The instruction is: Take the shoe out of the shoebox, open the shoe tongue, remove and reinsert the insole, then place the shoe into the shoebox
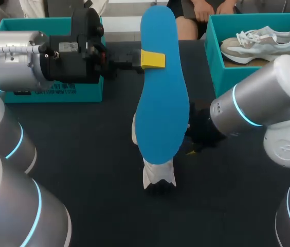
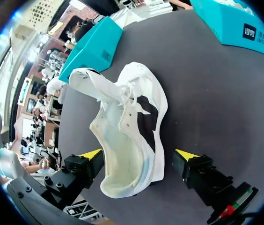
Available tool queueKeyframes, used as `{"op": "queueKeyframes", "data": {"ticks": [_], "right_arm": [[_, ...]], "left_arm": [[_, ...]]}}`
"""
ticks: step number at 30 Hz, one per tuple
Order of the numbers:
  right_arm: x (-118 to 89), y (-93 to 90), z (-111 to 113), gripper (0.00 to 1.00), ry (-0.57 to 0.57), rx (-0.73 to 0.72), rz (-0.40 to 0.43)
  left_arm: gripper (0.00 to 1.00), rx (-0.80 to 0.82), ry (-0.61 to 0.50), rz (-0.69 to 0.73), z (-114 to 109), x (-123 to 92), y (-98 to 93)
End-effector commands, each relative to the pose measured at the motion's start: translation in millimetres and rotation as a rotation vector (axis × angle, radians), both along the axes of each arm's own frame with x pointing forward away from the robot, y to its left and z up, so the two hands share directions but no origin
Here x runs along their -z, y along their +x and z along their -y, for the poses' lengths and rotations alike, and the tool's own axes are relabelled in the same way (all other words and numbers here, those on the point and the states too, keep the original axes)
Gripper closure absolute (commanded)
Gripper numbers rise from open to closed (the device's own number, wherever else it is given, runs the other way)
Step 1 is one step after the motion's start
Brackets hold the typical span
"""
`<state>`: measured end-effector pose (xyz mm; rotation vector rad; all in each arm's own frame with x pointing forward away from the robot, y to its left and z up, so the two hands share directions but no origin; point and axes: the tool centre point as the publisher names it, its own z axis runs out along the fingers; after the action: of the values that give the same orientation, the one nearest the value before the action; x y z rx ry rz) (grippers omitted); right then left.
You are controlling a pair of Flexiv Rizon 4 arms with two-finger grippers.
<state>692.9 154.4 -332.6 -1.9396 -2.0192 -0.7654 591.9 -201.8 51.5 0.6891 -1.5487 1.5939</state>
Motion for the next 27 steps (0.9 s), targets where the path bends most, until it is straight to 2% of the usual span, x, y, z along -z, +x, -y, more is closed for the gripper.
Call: {"op": "queueKeyframes", "data": {"ticks": [1, 6, 16, 20, 21, 27], "right_arm": [[0, -1.4, 0, 0.0, 0.001, 0.002, 0.002], [-23, -2.0, -2, 0.0, 0.164, 0.044, 0.015], [-72, -1.8, -5, 0.0, 0.382, 0.014, 0.011], [-90, 1.9, -8, 0.0, 0.504, -0.003, 0.018], [-95, 2.1, -9, 0.0, 0.569, 0.001, -0.006], [-118, 0.4, -13, 0.0, 0.656, -0.079, -0.031]], "left_arm": [[1.0, -0.001, 0.0, -0.001, 0, 1, -1.1], [1.0, -0.001, 0.0, -0.001, 0, 1, -1.1], [1.0, -0.001, 0.0, -0.001, 0, 1, -1.1], [1.0, -0.001, 0.0, -0.001, 0, 1, -1.1], [1.0, -0.001, 0.0, -0.001, 0, 1, -1.1], [1.0, -0.001, 0.0, -0.001, 0, 1, -1.1]]}}
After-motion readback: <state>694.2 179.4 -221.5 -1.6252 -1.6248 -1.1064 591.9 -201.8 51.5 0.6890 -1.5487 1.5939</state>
